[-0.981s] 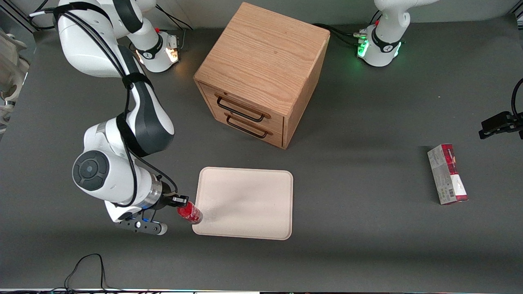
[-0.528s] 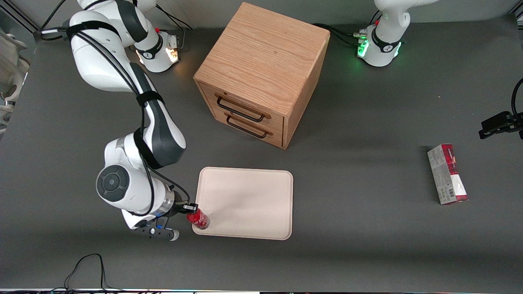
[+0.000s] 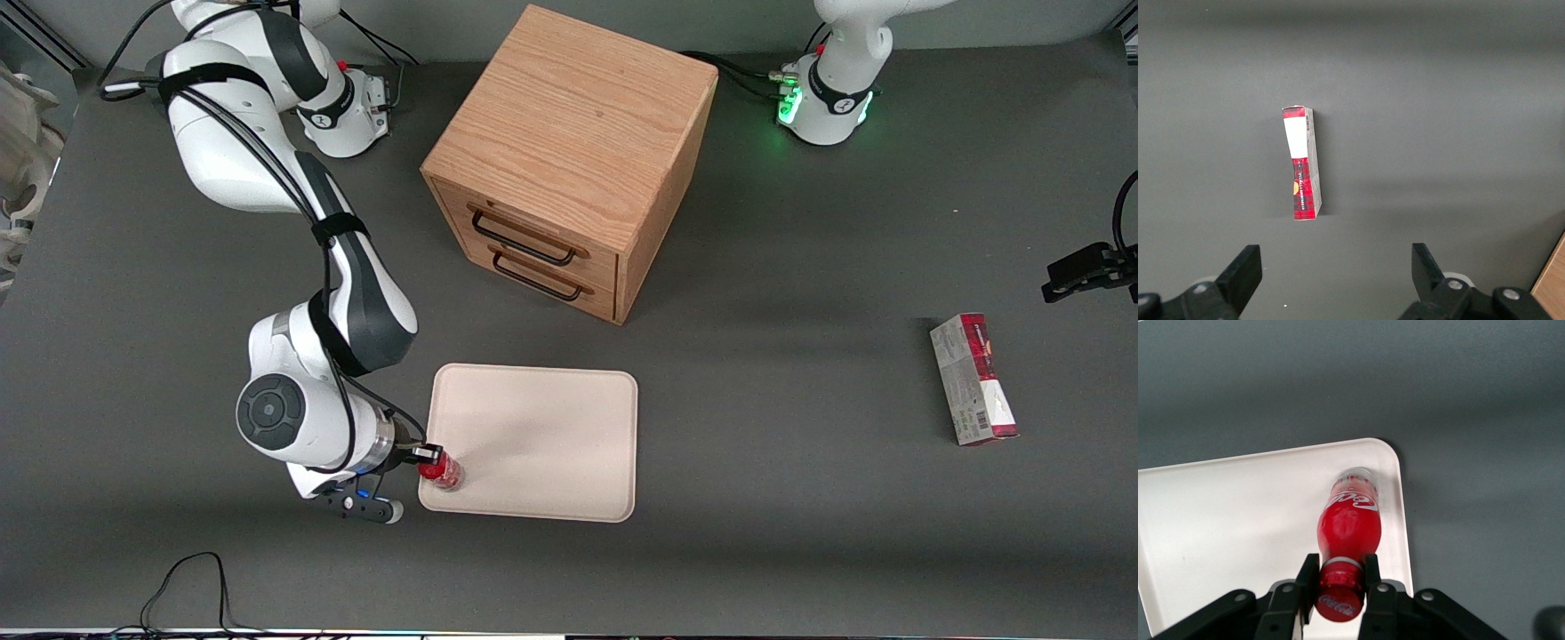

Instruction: Place coke bottle on tray

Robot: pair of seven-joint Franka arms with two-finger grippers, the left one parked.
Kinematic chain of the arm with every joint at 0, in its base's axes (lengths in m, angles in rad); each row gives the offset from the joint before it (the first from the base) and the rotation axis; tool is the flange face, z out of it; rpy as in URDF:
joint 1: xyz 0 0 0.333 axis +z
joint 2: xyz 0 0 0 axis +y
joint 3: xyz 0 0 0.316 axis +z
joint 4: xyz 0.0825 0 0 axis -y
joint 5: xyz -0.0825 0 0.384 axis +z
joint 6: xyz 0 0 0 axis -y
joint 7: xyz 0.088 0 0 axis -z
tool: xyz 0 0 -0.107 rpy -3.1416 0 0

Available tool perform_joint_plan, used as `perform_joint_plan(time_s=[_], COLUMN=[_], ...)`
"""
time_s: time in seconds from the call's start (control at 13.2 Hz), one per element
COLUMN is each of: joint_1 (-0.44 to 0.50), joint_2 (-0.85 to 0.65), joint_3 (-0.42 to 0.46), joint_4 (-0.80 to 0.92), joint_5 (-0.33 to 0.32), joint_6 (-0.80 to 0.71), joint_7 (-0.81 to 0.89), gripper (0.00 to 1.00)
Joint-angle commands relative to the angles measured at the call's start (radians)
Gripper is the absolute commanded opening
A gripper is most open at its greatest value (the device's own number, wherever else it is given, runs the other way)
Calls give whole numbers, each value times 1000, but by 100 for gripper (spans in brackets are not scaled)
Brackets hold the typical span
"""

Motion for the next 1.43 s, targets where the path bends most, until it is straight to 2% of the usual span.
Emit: perform_joint_plan(time_s=[0.0, 0.08, 0.68, 0.83, 1.13, 1.21, 1.36], joint_1=[2, 2, 2, 2, -5, -7, -37], joint_2=[22, 22, 16, 2, -79, -114, -233], joint_3=[4, 4, 1, -3, -6, -8, -9], joint_4=[32, 31, 31, 33, 19, -13, -146], joint_5=[-5, -5, -10, -10, -53, -53, -53], joint_6=[-20, -20, -26, -76, -211, -259, -261], joint_7=[30, 31, 31, 30, -69, -100, -137], gripper=[67, 99, 100, 100, 100, 100, 100])
